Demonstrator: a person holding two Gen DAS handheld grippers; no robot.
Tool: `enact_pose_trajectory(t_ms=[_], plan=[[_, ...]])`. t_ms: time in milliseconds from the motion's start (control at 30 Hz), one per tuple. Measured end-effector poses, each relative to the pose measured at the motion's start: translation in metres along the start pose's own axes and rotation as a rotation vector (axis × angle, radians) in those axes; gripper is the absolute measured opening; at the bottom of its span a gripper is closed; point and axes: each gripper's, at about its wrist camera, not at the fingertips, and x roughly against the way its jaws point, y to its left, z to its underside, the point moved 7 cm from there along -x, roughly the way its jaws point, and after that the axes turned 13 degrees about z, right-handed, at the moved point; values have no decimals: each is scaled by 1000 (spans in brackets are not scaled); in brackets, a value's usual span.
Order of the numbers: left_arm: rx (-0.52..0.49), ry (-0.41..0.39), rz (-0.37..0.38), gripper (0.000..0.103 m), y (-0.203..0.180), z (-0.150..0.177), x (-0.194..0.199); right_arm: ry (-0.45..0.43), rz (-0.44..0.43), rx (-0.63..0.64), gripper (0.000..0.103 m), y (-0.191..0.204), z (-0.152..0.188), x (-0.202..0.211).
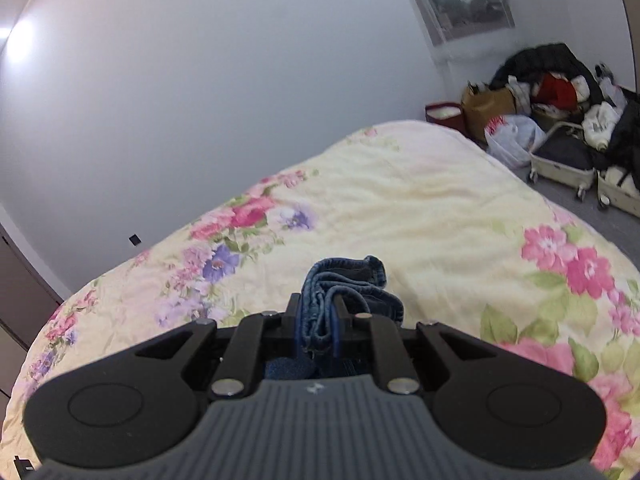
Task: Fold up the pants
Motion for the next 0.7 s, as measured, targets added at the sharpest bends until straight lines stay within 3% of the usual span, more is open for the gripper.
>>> enact_pose_trajectory(t_ms=[67,200,300,433,667,700], plan=[[3,0,2,35,0,0,-1,62,73,1,8,-20,18,-18],[-25,15,-10,34,-2,-1,-1,258,220,-76,8,-82,91,-71],[-34,31,-18,35,-2,-1,0,261,206,-127,7,-96,113,-84],[-8,28,-13,34,2,3,4,265,235,-98,8,-92,114,-89],[-8,75,4,34,0,12,17,242,344,88,16,-83,112,-77],[-11,92,6,34,-1,15,19,235,366,105,22,-82,111,-73]])
